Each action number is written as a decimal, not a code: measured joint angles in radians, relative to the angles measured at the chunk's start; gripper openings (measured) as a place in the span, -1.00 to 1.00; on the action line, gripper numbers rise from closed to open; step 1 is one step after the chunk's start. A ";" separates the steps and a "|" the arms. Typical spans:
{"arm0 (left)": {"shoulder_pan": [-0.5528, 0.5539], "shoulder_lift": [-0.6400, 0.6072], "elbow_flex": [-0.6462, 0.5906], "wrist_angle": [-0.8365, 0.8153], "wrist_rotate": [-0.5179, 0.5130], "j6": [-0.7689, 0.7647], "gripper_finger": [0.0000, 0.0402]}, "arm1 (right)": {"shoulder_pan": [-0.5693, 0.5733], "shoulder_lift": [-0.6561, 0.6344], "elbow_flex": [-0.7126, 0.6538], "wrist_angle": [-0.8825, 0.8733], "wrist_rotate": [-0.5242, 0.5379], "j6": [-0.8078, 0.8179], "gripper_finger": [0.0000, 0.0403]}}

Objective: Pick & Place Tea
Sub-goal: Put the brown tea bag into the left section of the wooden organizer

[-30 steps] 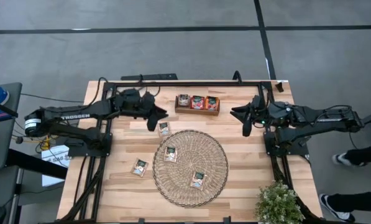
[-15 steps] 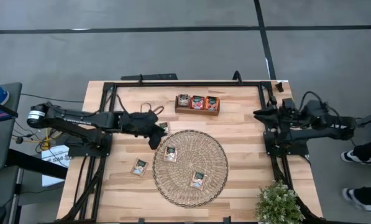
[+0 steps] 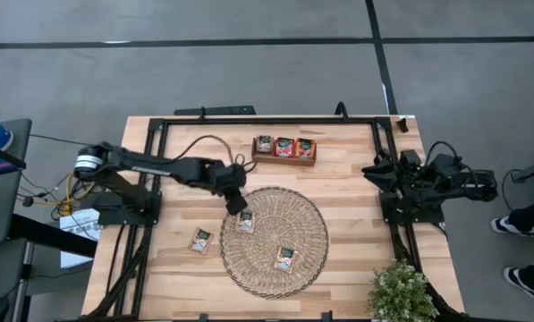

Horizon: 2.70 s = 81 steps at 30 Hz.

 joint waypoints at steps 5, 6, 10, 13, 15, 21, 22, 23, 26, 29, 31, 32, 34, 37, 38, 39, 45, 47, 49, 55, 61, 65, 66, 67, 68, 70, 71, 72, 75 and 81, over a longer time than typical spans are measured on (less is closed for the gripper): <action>0.096 0.087 0.051 -0.033 0.001 0.101 -0.46 | 0.001 0.000 0.001 0.006 0.000 0.001 -0.60; 0.115 0.097 0.052 -0.033 0.007 0.103 -0.46 | 0.001 0.000 0.001 0.005 0.000 0.001 -0.60; 0.179 0.121 0.053 -0.034 0.086 0.097 -0.46 | 0.001 0.000 0.000 0.004 0.000 0.001 -0.60; 0.203 0.122 0.053 -0.032 0.158 0.121 -0.46 | 0.001 0.000 0.000 0.003 0.001 0.001 -0.60; 0.209 0.122 0.053 -0.033 0.168 0.143 -0.46 | 0.000 0.000 0.000 0.003 0.003 0.000 -0.60; 0.214 0.122 0.053 -0.033 0.165 0.228 -0.32 | -0.002 0.000 0.000 0.002 0.004 -0.001 -0.60; 0.214 0.122 0.053 -0.034 0.162 0.243 -0.27 | -0.002 0.000 0.000 0.002 0.004 -0.001 -0.60; 0.214 0.122 0.053 -0.034 0.159 0.257 -0.22 | -0.002 0.000 0.000 0.002 0.004 -0.001 -0.60; 0.216 0.122 0.053 -0.034 0.154 0.277 -0.05 | -0.002 0.000 0.000 0.002 0.004 0.000 -0.60; 0.227 0.122 0.053 -0.034 0.130 0.278 0.09 | -0.002 0.000 0.000 0.006 0.004 0.000 -0.60; 0.248 0.122 0.053 -0.034 0.131 0.282 0.15 | -0.002 0.000 0.001 0.009 0.004 0.001 -0.60; 0.262 0.122 0.053 -0.034 0.146 0.289 0.17 | -0.002 0.000 0.001 0.009 0.004 0.001 -0.60; 0.292 0.122 0.053 -0.034 0.198 0.300 0.18 | -0.002 0.000 0.001 0.018 0.004 0.001 -0.60; 0.334 0.122 0.053 -0.034 0.245 0.299 0.19 | -0.002 0.000 0.001 0.023 0.004 0.001 -0.60; 0.346 0.122 0.053 -0.034 0.251 0.299 0.19 | -0.002 0.000 0.001 0.023 0.004 0.001 -0.60; 0.356 0.122 0.053 -0.034 0.254 0.300 0.19 | -0.002 0.000 0.001 0.023 0.004 0.001 -0.60; 0.372 0.174 0.053 -0.048 0.304 0.303 0.19 | -0.002 0.000 0.001 0.023 0.004 0.001 -0.60; 0.363 0.213 0.053 -0.048 0.306 0.305 0.19 | -0.002 0.000 0.001 0.023 0.004 0.001 -0.60; 0.358 0.252 0.052 -0.048 0.306 0.306 0.19 | -0.002 0.000 0.001 0.023 0.004 0.001 -0.60; 0.357 0.310 0.057 -0.038 0.303 0.306 0.19 | -0.002 0.000 0.001 0.023 0.004 0.002 -0.60; 0.355 0.309 0.056 -0.034 0.294 0.324 0.18 | -0.002 0.000 0.001 0.023 0.004 0.002 -0.60; 0.352 0.314 0.101 -0.117 0.302 0.324 0.17 | -0.002 0.000 0.001 0.023 0.004 0.002 -0.60; 0.352 0.315 0.126 -0.146 0.301 0.323 0.17 | -0.002 0.000 0.001 0.023 0.004 0.002 -0.60; 0.352 0.312 0.152 -0.168 0.301 0.324 0.16 | -0.002 0.000 0.001 0.023 0.004 0.002 -0.60; 0.352 0.306 0.178 -0.180 0.301 0.325 0.16 | -0.002 0.000 0.001 0.023 0.004 0.003 -0.60; 0.352 0.298 0.225 -0.188 0.285 0.345 0.16 | -0.002 0.000 0.001 0.023 0.004 0.005 -0.60; 0.352 0.296 0.244 -0.189 0.275 0.360 0.16 | -0.002 0.000 0.001 0.023 0.004 0.005 -0.60; 0.352 0.296 0.260 -0.190 0.265 0.375 0.16 | -0.002 0.000 0.001 0.023 0.004 0.005 -0.60; 0.357 0.299 0.277 -0.188 0.231 0.414 0.16 | -0.002 0.000 0.001 0.023 0.004 0.005 -0.60; 0.384 0.324 0.220 -0.220 0.224 0.450 0.16 | -0.002 0.000 0.001 0.023 0.003 0.004 -0.60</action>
